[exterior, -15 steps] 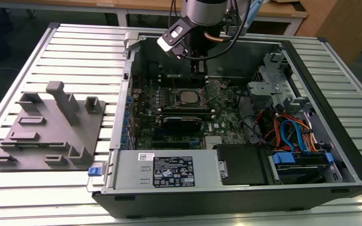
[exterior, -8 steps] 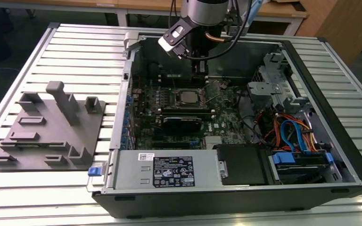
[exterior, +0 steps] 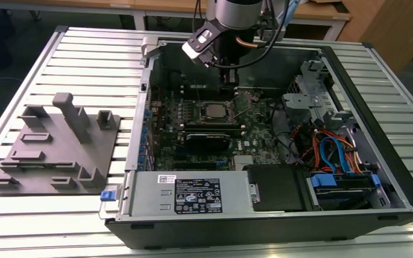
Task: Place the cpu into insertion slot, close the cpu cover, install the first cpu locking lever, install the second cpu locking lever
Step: 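Close the cpu cover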
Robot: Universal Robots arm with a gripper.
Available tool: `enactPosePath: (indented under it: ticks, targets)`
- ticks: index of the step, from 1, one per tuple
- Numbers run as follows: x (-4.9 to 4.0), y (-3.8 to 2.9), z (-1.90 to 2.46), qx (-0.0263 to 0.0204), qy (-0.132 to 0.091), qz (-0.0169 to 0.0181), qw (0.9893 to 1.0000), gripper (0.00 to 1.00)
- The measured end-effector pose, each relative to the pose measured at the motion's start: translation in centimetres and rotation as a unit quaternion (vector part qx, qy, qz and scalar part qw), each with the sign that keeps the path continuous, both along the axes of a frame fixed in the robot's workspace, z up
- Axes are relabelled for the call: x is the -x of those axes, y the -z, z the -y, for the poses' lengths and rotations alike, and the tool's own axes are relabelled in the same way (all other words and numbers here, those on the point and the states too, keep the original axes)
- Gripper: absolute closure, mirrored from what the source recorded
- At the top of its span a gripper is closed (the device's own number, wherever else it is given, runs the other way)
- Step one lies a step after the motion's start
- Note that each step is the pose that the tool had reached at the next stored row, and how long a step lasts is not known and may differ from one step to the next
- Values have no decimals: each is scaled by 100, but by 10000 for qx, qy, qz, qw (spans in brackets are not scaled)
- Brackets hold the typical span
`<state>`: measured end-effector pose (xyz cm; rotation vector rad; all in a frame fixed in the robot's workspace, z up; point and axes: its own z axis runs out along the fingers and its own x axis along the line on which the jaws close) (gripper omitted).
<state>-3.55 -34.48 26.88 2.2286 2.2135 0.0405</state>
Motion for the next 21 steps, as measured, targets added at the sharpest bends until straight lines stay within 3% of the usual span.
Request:
enactPosePath:
  ticks: [21]
  targets:
    - [-85,0,0,0,0,0,10000,90]
